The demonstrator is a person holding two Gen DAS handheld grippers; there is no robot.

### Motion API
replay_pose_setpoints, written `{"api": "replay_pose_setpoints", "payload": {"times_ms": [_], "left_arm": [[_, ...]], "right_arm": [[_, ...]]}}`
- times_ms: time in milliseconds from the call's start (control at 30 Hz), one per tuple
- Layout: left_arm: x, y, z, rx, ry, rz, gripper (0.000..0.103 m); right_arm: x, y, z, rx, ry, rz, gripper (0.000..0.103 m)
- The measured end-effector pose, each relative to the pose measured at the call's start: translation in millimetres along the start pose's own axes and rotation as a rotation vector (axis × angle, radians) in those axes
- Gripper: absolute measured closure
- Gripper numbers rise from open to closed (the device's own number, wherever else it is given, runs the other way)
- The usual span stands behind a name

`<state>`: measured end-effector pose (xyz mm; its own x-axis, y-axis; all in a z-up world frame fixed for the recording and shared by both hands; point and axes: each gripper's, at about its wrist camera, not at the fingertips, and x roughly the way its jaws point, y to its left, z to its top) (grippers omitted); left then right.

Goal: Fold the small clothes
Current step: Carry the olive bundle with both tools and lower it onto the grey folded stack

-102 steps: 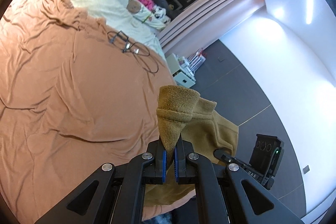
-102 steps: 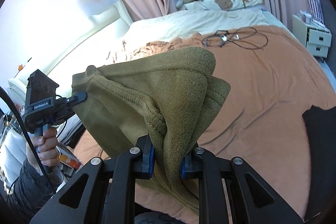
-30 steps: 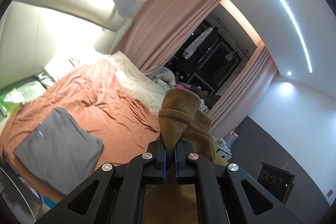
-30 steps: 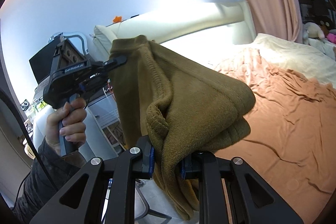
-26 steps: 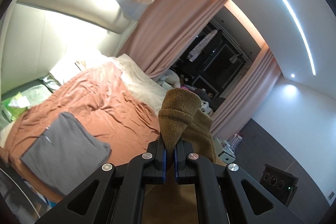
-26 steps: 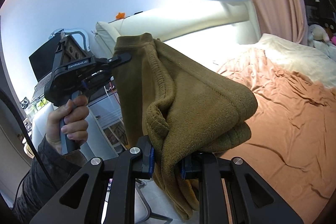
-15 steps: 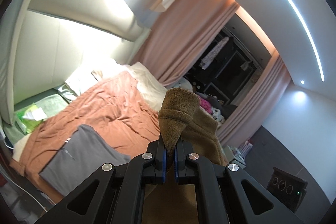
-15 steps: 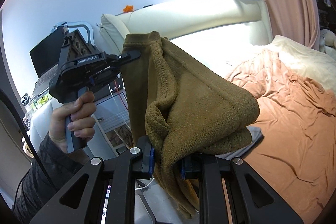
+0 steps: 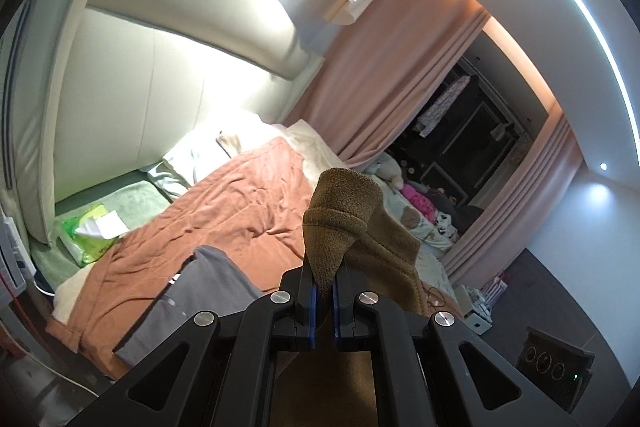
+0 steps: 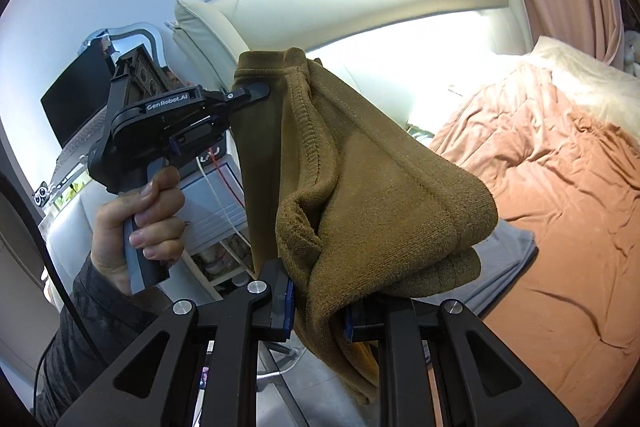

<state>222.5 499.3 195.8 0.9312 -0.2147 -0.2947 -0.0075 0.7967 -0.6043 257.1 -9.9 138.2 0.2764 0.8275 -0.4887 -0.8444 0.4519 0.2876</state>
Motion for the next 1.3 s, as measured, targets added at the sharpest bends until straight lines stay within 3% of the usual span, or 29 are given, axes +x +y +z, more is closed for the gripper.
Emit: {"api": "replay_pose_setpoints", "payload": {"times_ms": [233, 467, 667, 933, 1033, 1100, 1133, 1167, 1200, 1300], "left_arm": [[52, 43, 5, -0.038, 0.036, 0.066, 0.098], [132, 68, 13, -0.03, 0.102, 0.136, 0.098], [203, 90, 3, -0.022, 0.17, 0.159, 0.098], [266, 128, -19, -0.036, 0.24, 0.216, 0.098], [289, 134, -26, -0.01, 0.269, 0.282, 0.098], [310, 141, -36, 0.015, 0.311, 0.384, 0.093], [316, 145, -39, 0.014, 0.326, 0.412, 0.089], [322, 149, -44, 0.014, 0.342, 0.448, 0.087], [325, 153, -48, 0.015, 0.35, 0.48, 0.084], [319, 161, -54, -0.011, 0.347, 0.496, 0.065]], "right_arm": [[37, -37, 9, 0.034, 0.05, -0.012, 0.089], [62, -81, 18, 0.058, 0.072, -0.044, 0.089], [89, -123, 8, 0.109, 0.113, -0.057, 0.089], [129, -166, 6, 0.184, 0.156, -0.045, 0.089], [142, -187, 2, 0.218, 0.17, -0.116, 0.085], [154, -200, -5, 0.228, 0.196, -0.212, 0.079], [161, -212, -10, 0.248, 0.22, -0.264, 0.071], [165, -219, -13, 0.267, 0.236, -0.28, 0.06], [167, -231, -19, 0.306, 0.251, -0.29, 0.056], [161, -248, -29, 0.373, 0.257, -0.296, 0.054]]}}
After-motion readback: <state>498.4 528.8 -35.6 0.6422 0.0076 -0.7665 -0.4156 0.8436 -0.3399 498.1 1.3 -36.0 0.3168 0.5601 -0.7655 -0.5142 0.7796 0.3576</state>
